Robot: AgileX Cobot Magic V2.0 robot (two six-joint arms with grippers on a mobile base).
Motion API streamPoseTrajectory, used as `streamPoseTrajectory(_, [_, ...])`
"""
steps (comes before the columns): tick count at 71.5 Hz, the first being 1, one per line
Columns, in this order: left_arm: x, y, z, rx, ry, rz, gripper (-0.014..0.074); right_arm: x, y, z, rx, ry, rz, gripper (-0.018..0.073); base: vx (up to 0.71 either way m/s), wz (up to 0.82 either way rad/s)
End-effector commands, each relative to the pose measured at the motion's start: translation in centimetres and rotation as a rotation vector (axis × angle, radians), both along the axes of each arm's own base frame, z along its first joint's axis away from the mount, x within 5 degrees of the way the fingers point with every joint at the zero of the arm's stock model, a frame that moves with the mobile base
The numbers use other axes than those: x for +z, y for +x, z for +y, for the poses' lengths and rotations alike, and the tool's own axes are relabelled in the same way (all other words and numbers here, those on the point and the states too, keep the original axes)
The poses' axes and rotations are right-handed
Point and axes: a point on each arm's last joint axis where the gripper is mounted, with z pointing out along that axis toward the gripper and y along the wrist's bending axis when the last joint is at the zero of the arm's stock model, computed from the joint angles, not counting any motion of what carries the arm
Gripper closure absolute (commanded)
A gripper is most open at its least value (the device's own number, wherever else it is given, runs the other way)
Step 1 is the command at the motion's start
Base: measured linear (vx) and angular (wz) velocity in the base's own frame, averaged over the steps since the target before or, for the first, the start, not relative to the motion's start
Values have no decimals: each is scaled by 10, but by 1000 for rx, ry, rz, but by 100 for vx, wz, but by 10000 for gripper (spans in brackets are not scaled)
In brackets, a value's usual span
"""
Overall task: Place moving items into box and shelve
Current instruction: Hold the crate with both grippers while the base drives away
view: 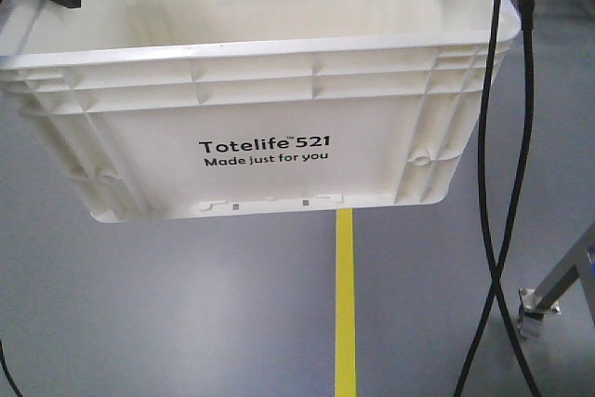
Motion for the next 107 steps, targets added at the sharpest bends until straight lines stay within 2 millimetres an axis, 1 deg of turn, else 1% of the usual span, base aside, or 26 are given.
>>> streamPoseTrajectory(1, [44,-14,-20,-42,-229,-198,613,43,-26,15,101,181,-147,570,52,-6])
streamPoseTrajectory(50, [44,-14,-20,-42,-229,-198,613,43,-26,16,101,182,-147,570,53,-7])
streamPoseTrajectory(107, [44,-14,-20,-42,-229,-198,613,43,-26,16,101,182,-147,570,50,-18])
